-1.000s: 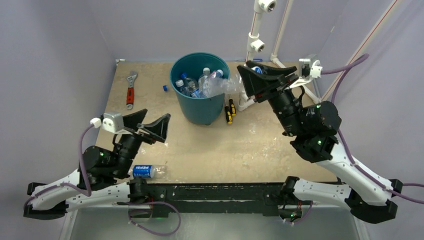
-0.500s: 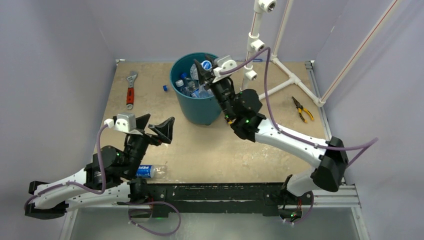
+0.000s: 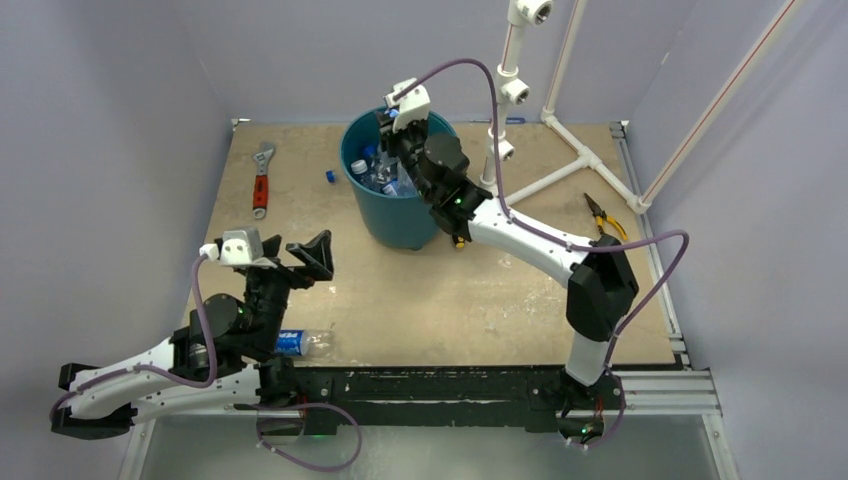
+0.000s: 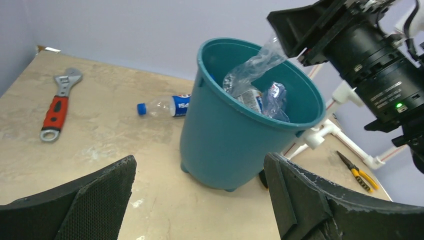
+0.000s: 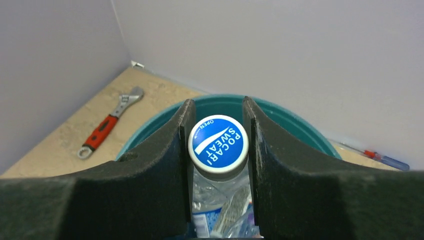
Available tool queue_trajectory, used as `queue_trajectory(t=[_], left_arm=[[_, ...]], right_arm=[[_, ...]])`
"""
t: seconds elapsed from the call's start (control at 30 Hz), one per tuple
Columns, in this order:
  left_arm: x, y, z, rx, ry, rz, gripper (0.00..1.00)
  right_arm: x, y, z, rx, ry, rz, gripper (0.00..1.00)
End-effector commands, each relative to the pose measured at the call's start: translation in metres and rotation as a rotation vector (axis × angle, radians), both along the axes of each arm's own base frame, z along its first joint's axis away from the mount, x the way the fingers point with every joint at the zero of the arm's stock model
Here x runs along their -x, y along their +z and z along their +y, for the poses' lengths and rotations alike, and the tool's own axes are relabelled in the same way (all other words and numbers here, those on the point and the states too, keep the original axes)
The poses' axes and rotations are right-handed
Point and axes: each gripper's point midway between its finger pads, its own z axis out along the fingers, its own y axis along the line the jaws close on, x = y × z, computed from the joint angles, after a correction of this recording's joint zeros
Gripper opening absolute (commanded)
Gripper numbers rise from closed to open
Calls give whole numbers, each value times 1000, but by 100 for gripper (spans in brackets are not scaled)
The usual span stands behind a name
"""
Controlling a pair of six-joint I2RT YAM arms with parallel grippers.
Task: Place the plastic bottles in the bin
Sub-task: Place the plastic bottle in the trash bin.
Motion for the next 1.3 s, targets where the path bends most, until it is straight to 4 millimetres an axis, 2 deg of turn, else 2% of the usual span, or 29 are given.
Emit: queue_trajectory(t=[0.0, 0.13, 0.23, 0.27, 0.3, 0.4, 0.53, 0.6, 0.63, 0.73, 0.83, 0.93, 1.0, 1.13, 1.27], left_arm=[[2, 8, 30, 88, 109, 25, 98], [2, 4, 31, 96, 108, 27, 98], [1, 0, 29, 88, 110, 34, 98], [1, -1, 28, 85, 111, 36, 98], [1, -2, 27, 82, 111, 38, 98], [1, -4, 24, 81, 109, 42, 98], [0, -4, 20, 84, 103, 45, 98], [0, -5, 18, 88, 100, 46, 98], [0, -5, 18, 90, 100, 46, 98], [-1, -7, 16, 92, 98, 48, 98], [-1, -7, 15, 91, 95, 49, 98], [-1, -6, 16, 88, 106, 49, 99], [-2, -5, 15, 72, 115, 48, 99], [-5, -5, 8, 28, 133, 56, 99], [-9, -12, -3, -47, 156, 71, 99]], right_arm=[[-19, -15, 5, -3, -1, 127, 0], [-21, -42, 13, 30, 21, 185, 1], [-13, -50, 13, 18, 53, 206, 27], [-10, -49, 11, 9, 61, 207, 33], [-6, -44, 9, 0, 67, 198, 34], [10, -27, 2, -74, 110, 192, 1], [35, 8, -11, -198, 181, 113, 0], [46, 18, -16, -244, 214, 78, 0], [47, 18, -14, -242, 226, 79, 0], [38, 1, -5, -198, 217, 142, 2], [37, -14, -6, -182, 203, 175, 48], [42, -8, -17, -204, 180, 170, 84], [45, 3, -26, -223, 163, 160, 98], [57, 34, -41, -262, 161, 132, 99], [77, 67, -65, -304, 163, 96, 99]])
